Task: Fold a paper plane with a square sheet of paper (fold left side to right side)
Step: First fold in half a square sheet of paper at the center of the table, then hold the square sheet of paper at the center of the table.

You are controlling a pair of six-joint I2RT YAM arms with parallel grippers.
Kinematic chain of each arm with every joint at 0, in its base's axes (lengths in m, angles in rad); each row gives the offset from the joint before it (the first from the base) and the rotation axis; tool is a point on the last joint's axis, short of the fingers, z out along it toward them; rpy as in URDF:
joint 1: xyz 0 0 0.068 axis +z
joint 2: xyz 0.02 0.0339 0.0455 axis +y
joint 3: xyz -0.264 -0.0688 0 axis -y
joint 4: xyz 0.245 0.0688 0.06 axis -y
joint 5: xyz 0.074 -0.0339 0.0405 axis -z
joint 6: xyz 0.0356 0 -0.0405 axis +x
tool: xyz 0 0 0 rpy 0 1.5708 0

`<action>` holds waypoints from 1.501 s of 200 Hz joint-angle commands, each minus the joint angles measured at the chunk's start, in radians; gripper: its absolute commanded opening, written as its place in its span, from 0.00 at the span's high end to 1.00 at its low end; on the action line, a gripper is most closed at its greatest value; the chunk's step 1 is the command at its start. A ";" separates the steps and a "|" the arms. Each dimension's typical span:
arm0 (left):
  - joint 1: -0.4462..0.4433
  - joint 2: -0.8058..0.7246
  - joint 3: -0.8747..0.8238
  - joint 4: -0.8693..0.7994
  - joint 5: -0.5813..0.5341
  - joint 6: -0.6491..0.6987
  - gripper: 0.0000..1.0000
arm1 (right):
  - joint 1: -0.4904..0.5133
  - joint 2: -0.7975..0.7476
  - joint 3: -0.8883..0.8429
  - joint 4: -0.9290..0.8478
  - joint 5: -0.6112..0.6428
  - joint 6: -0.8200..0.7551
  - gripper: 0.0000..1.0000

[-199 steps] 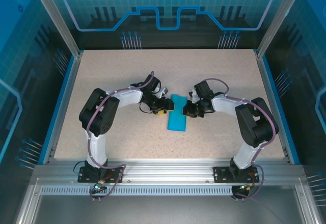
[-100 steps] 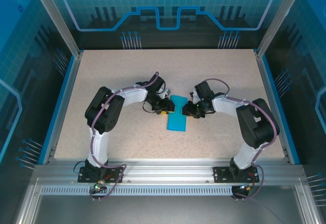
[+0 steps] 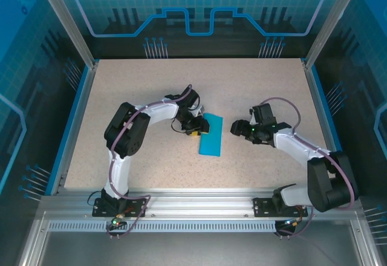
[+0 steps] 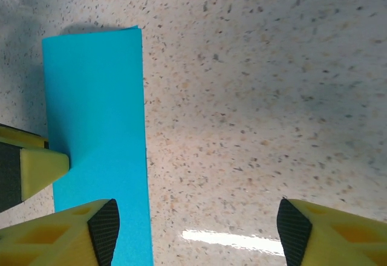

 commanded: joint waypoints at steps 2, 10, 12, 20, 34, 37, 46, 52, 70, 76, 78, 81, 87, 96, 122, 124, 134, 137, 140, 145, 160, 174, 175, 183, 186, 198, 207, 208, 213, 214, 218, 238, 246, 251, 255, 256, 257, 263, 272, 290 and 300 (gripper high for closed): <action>-0.029 0.064 0.002 -0.024 -0.041 0.007 0.54 | -0.018 -0.032 -0.015 -0.006 0.024 0.018 0.26; -0.030 0.065 -0.001 -0.026 -0.044 0.004 0.54 | -0.021 -0.037 -0.019 -0.009 0.025 0.017 0.25; -0.029 0.065 -0.001 -0.026 -0.045 0.003 0.54 | -0.021 -0.037 -0.019 -0.010 0.025 0.018 0.25; -0.030 0.064 -0.003 -0.026 -0.051 -0.001 0.54 | -0.023 -0.039 -0.021 -0.010 0.025 0.015 0.25; -0.029 0.067 -0.005 -0.025 -0.054 -0.009 0.55 | -0.026 -0.041 -0.024 -0.011 0.025 0.017 0.25; -0.030 0.066 -0.005 -0.026 -0.055 -0.010 0.55 | -0.026 -0.041 -0.024 -0.012 0.025 0.017 0.25; -0.029 0.066 -0.007 -0.024 -0.057 -0.013 0.55 | -0.025 -0.042 -0.024 -0.013 0.025 0.016 0.25; -0.030 0.065 -0.008 -0.024 -0.058 -0.015 0.55 | -0.027 -0.042 -0.024 -0.013 0.025 0.017 0.25; -0.030 0.067 -0.009 -0.026 -0.062 -0.019 0.55 | -0.027 -0.041 -0.022 -0.014 0.025 0.016 0.25; -0.029 0.068 -0.010 -0.027 -0.065 -0.021 0.55 | -0.028 -0.040 -0.022 -0.014 0.025 0.015 0.25; -0.029 0.068 -0.010 -0.027 -0.067 -0.021 0.55 | -0.027 -0.039 -0.022 -0.014 0.025 0.014 0.25; -0.030 0.068 -0.010 -0.027 -0.067 -0.022 0.55 | -0.028 -0.040 -0.022 -0.015 0.025 0.014 0.25; -0.030 0.067 -0.010 -0.029 -0.070 -0.022 0.55 | -0.029 -0.041 -0.022 -0.016 0.025 0.013 0.25; -0.030 0.070 -0.009 -0.029 -0.072 -0.024 0.55 | -0.028 -0.040 -0.021 -0.017 0.025 0.013 0.25; -0.030 0.076 -0.005 -0.029 -0.074 -0.031 0.55 | -0.029 -0.037 -0.019 -0.017 0.022 0.012 0.25; -0.030 0.076 -0.005 -0.029 -0.074 -0.032 0.55 | -0.029 -0.037 -0.020 -0.017 0.022 0.012 0.25; -0.028 0.078 -0.005 -0.029 -0.074 -0.034 0.55 | -0.028 -0.035 -0.019 -0.017 0.022 0.011 0.25; -0.030 0.078 -0.004 -0.029 -0.074 -0.034 0.55 | -0.029 -0.034 -0.018 -0.017 0.020 0.010 0.25; -0.030 0.078 -0.004 -0.029 -0.074 -0.034 0.55 | -0.028 -0.032 -0.019 -0.017 0.019 0.010 0.25; -0.029 0.080 -0.004 -0.030 -0.075 -0.036 0.55 | -0.029 -0.032 -0.018 -0.018 0.019 0.010 0.25; -0.029 0.083 -0.003 -0.030 -0.078 -0.040 0.54 | -0.029 -0.026 -0.017 -0.017 0.018 0.010 0.25; -0.030 0.086 -0.002 -0.030 -0.077 -0.042 0.54 | -0.029 -0.024 -0.016 -0.016 0.016 0.010 0.25; -0.030 0.086 -0.002 -0.030 -0.077 -0.042 0.54 | -0.029 -0.023 -0.016 -0.016 0.016 0.010 0.25; -0.029 0.088 -0.002 -0.032 -0.078 -0.041 0.54 | -0.030 -0.022 -0.017 -0.016 0.015 0.010 0.25; -0.030 0.088 -0.001 -0.032 -0.077 -0.040 0.54 | -0.030 -0.022 -0.016 -0.016 0.014 0.010 0.25; -0.030 0.088 -0.001 -0.033 -0.078 -0.039 0.54 | -0.030 -0.022 -0.015 -0.014 0.013 0.010 0.25; -0.029 0.089 -0.001 -0.034 -0.078 -0.037 0.54 | -0.029 -0.019 -0.016 -0.015 0.012 0.008 0.25; -0.030 0.089 -0.001 -0.034 -0.078 -0.037 0.54 | -0.029 -0.020 -0.016 -0.015 0.012 0.009 0.25; -0.029 0.088 -0.001 -0.035 -0.078 -0.036 0.54 | -0.029 -0.020 -0.016 -0.014 0.013 0.007 0.25; -0.029 0.089 -0.001 -0.035 -0.078 -0.036 0.54 | -0.029 -0.019 -0.016 -0.014 0.011 0.007 0.25; -0.030 0.089 -0.001 -0.034 -0.078 -0.036 0.54 | -0.029 -0.019 -0.015 -0.014 0.011 0.006 0.25; -0.030 0.089 0.001 -0.039 -0.079 -0.034 0.54 | -0.029 -0.009 -0.015 -0.007 -0.007 -0.002 0.25; -0.030 0.089 0.002 -0.040 -0.081 -0.033 0.54 | -0.030 -0.004 -0.014 -0.001 -0.020 -0.005 0.25; -0.029 0.090 0.001 -0.040 -0.081 -0.033 0.54 | -0.029 0.000 -0.012 0.003 -0.030 -0.009 0.25; -0.029 0.089 0.001 -0.039 -0.081 -0.034 0.54 | -0.030 0.004 -0.009 0.008 -0.038 -0.010 0.25; -0.028 0.090 0.001 -0.039 -0.081 -0.033 0.54 | -0.030 0.005 -0.010 0.008 -0.041 -0.011 0.25; -0.029 0.090 0.001 -0.039 -0.081 -0.033 0.54 | -0.030 0.006 -0.010 0.009 -0.043 -0.012 0.25; -0.029 0.089 0.001 -0.041 -0.081 -0.033 0.54 | -0.027 0.013 -0.009 0.017 -0.057 -0.014 0.26; -0.029 0.090 0.002 -0.041 -0.082 -0.033 0.54 | -0.027 0.027 -0.006 0.032 -0.081 -0.017 0.27; -0.030 0.090 0.001 -0.041 -0.082 -0.032 0.54 | -0.018 0.060 0.007 0.057 -0.131 -0.022 0.32; -0.028 0.089 0.002 -0.041 -0.083 -0.033 0.54 | -0.009 0.081 0.017 0.070 -0.156 -0.023 0.36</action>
